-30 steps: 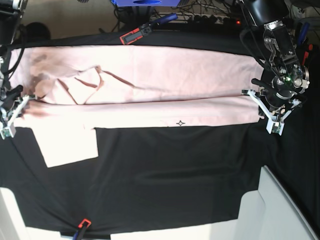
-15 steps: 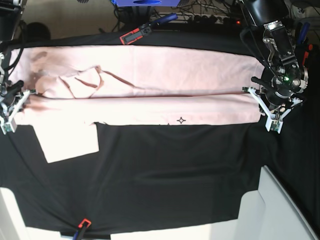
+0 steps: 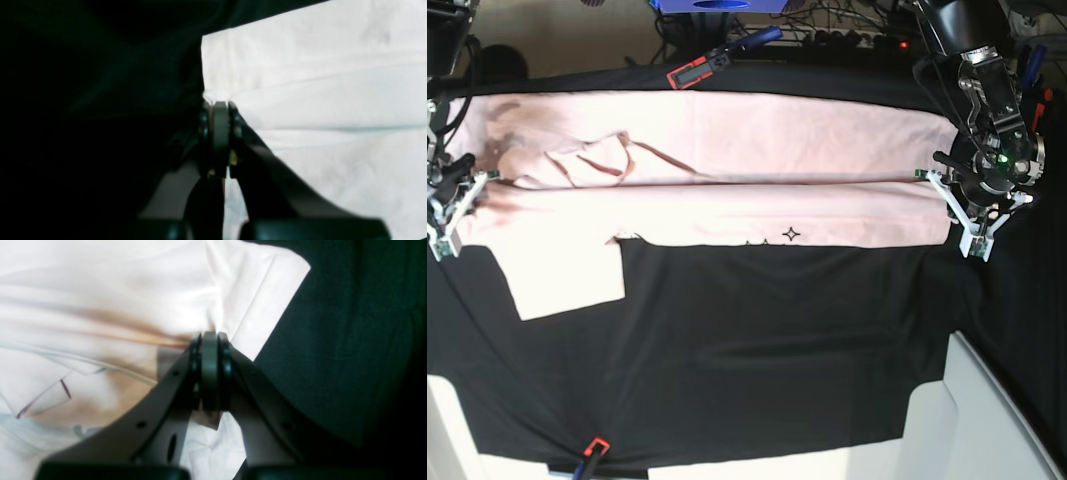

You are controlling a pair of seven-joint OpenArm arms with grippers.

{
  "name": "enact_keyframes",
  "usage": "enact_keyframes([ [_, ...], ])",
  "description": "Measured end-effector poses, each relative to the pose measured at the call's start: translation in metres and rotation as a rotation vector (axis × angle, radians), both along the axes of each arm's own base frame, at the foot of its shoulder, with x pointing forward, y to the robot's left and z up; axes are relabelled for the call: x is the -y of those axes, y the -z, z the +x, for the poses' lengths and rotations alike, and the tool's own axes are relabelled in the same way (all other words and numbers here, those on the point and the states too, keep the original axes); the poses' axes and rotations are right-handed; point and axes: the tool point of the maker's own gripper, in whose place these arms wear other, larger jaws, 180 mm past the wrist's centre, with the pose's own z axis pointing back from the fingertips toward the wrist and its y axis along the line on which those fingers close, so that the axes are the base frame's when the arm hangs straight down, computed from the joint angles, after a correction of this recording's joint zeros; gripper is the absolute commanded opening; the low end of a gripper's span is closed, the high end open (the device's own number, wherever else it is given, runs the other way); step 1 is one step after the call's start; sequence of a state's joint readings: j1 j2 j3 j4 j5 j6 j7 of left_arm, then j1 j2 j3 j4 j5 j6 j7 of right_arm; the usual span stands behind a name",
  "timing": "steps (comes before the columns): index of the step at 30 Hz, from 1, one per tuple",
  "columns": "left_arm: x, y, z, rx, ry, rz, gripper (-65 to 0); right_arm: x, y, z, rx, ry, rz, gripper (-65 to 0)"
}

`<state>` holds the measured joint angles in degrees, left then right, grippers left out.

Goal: Fold the T-shirt properly
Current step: 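Fold the pinched layer back over toward the collar with both grippers, then open both grippers and lift them off the refolded shirt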

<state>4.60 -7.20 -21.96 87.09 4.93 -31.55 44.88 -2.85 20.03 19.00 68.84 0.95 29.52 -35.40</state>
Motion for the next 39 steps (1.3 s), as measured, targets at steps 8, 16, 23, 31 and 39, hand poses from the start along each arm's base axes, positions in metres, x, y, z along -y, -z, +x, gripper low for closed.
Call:
enact_keyframes([
  [8, 0.011, 0.004, 0.008, -0.020, 0.072, 0.018, -65.0, 0.000, 0.001, -0.001, -0.004, 0.001, 0.000, -64.9],
  [16, 0.010, 0.013, 0.002, -0.049, 0.065, 0.008, -65.0, 0.000, 0.006, -0.010, -0.023, 0.003, 0.003, -64.9],
  [23, 0.009, 0.015, -0.002, -0.056, 0.065, 0.009, -65.0, 0.000, 0.006, -0.010, -0.023, 0.003, 0.003, -64.9],
  [31, 0.005, 0.015, -0.004, -0.061, 0.066, 0.017, -65.0, 0.001, 0.011, -0.019, -0.077, 0.013, -0.003, -64.0],
  [39, 0.001, 0.018, -0.010, -0.081, 0.063, 0.029, -40.8, 0.022, 0.007, -0.031, -0.072, 0.158, 0.015, -38.7],
])
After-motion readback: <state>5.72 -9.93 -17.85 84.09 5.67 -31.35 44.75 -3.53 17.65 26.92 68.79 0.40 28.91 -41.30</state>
